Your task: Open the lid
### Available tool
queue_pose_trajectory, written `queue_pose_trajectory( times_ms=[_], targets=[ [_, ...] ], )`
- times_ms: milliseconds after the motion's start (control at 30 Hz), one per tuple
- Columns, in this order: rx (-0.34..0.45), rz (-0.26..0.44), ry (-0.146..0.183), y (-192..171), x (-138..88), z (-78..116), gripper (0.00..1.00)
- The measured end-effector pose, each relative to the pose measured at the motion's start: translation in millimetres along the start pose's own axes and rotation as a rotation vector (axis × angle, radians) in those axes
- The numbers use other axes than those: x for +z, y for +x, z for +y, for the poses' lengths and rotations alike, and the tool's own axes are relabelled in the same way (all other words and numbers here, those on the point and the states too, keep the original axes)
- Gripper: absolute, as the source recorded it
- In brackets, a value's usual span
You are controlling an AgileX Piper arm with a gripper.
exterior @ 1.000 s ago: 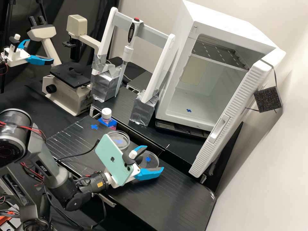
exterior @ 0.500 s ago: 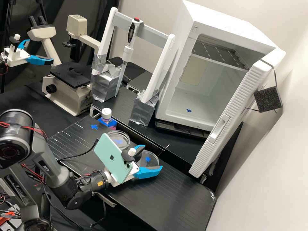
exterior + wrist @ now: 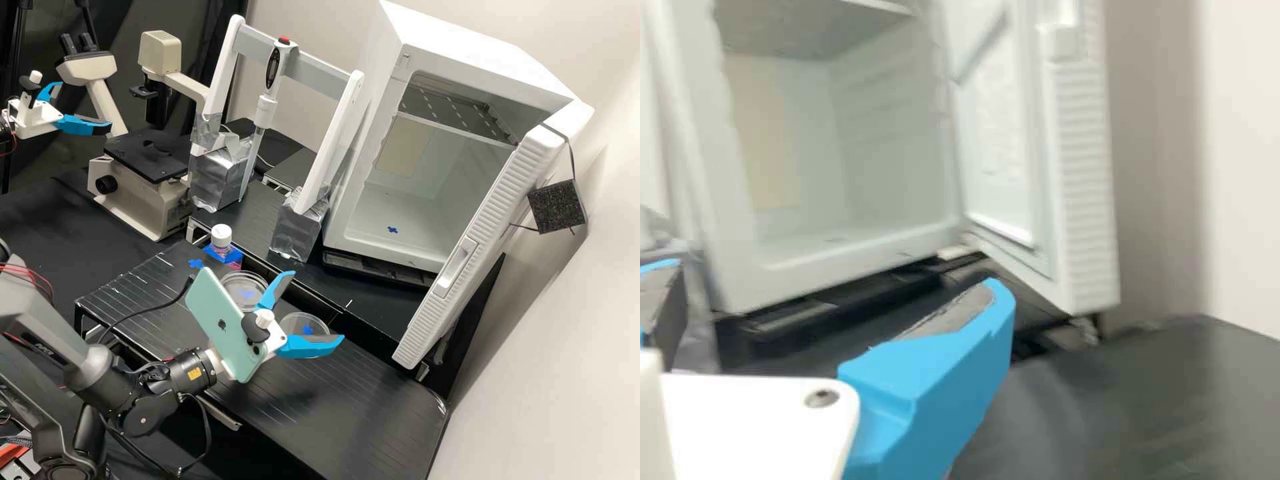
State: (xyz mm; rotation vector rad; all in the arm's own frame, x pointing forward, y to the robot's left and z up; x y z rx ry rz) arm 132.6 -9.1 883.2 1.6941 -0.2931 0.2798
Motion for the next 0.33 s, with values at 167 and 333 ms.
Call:
queue_pose_trajectory(
  times_ms=[167,333],
  targets=[
    [-0.075,0.115,-0.001,-1,-19,-12.1,1.00],
    [-0.122,0.173,0.009,-1,-27,-19.5,1.00]
  ],
)
